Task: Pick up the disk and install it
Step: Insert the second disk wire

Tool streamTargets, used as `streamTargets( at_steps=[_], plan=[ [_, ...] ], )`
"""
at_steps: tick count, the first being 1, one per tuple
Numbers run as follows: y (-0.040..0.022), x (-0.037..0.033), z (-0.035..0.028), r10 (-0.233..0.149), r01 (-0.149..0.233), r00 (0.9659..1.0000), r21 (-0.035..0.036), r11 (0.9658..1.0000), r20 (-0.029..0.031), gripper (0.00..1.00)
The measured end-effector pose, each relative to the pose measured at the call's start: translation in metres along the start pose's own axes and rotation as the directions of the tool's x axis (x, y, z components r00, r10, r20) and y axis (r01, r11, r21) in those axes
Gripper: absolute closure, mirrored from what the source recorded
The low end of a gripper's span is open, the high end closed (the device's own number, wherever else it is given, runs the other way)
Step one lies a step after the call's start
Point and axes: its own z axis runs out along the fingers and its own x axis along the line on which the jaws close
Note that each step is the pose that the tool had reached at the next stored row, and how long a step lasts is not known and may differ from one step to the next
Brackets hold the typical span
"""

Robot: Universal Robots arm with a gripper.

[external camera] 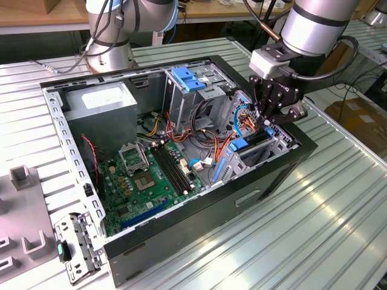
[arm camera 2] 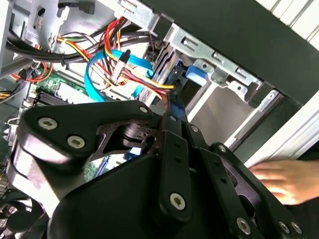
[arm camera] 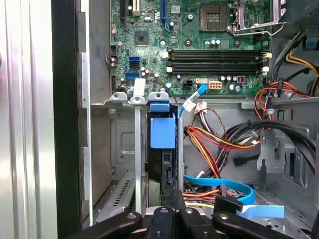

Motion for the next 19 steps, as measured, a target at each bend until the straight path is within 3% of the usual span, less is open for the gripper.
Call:
streamTargets(
  at_steps=[2,3,6,8,11,15,16,19],
  plan=[
    [0.0006,0.0001,-0.0002,0.0,0.0,1.0,0.0,1.0,0.0016,0.89],
    [0.0005,0.0001,-0.0016,0.0,0.0,1.0,-0.0001,1.0,0.0076,0.89],
    [-0.0001,0.0005,-0.017,0.0,0.0,1.0,-0.0001,1.0,0.0086,0.89],
    [-0.0002,0.0007,-0.021,0.0,0.0,1.0,-0.002,1.0,0.0096,0.89],
    [0.0103,0.0008,-0.0216,0.001,-0.001,0.9998,-0.0061,1.0,0.0178,0.89],
    [0.0105,0.0003,-0.0346,0.001,0.0,0.9998,-0.0063,1.0,0.018,0.89],
    [0.0102,-0.0016,-0.0414,0.001,0.0,0.9998,-0.0067,1.0,0.0176,0.89],
    [0.0104,-0.013,-0.0442,0.0,0.0,0.9999,-0.0181,0.9998,0.0154,0.89]
  ],
)
